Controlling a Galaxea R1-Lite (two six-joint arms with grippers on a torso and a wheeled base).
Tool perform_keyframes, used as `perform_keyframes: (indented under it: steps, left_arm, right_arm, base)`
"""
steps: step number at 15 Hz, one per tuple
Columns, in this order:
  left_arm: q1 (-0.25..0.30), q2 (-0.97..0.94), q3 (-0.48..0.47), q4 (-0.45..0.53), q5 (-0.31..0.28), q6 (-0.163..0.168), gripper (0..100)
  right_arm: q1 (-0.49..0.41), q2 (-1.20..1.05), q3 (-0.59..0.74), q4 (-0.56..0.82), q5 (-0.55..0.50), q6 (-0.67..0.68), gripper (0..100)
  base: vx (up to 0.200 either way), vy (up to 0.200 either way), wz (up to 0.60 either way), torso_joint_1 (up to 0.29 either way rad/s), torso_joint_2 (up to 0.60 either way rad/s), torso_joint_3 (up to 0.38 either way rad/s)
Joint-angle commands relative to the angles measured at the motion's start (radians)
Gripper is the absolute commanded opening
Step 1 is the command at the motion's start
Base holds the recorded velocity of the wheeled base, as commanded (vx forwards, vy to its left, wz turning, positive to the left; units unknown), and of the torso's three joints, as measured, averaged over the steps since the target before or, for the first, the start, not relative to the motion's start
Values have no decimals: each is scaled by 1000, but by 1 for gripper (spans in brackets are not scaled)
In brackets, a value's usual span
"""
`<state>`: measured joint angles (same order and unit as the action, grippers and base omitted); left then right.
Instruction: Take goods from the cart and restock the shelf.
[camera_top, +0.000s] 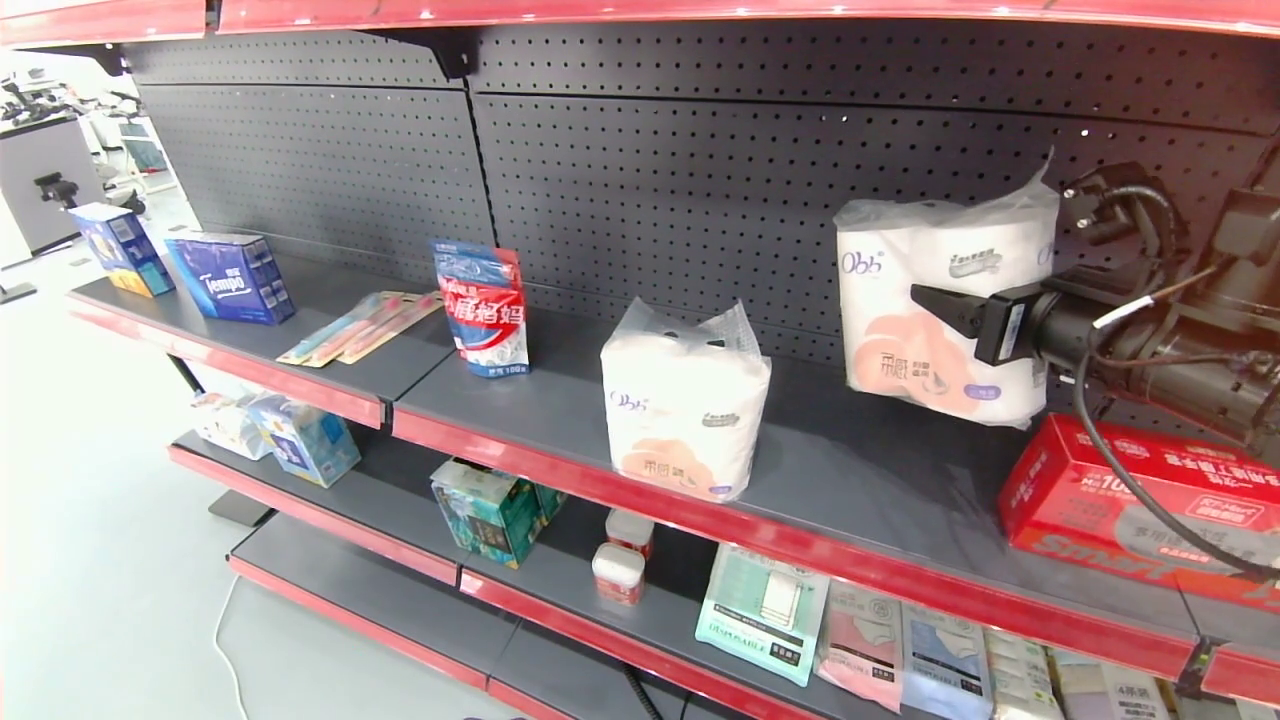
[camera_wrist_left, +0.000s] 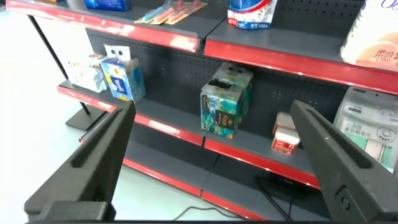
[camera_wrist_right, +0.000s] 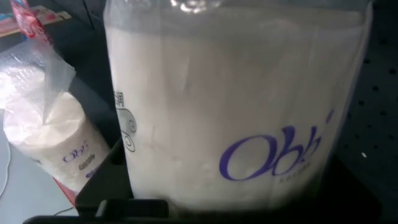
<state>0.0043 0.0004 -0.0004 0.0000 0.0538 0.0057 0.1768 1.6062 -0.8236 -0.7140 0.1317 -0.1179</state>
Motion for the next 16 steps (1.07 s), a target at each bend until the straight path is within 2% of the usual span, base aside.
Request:
perform_keyframes:
  steps: [1, 4, 6, 8, 12, 16]
  left_arm:
    - [2, 0, 0, 0, 1, 0, 100]
    - [0, 0, 0, 0, 1, 0, 100]
    - [0, 0, 0, 0, 0, 0, 100]
    - [0, 0, 0, 0, 0, 0, 100]
    - [0, 0, 0, 0, 1, 0, 100]
    - [0, 0, 0, 0, 0, 0, 100]
  right_arm:
    - [-3, 109, -35, -58, 45, -2, 0]
    - [-22, 139, -31, -79, 111, 3, 0]
    - [-68, 179, -42, -88, 201, -8, 0]
    - [-119, 274, -69, -185, 325, -25, 0]
    - [-112, 379, -192, -194, 422, -26, 0]
    - [-82, 472, -292, -196, 545, -89, 0]
  base:
    - [0, 0, 0, 0, 0, 0]
    - [0, 0, 0, 0, 0, 0]
    - [0, 0, 0, 0, 0, 0]
    - [0, 0, 0, 0, 0, 0]
    - [0, 0, 0, 0, 0, 0]
    - [0, 0, 0, 0, 0, 0]
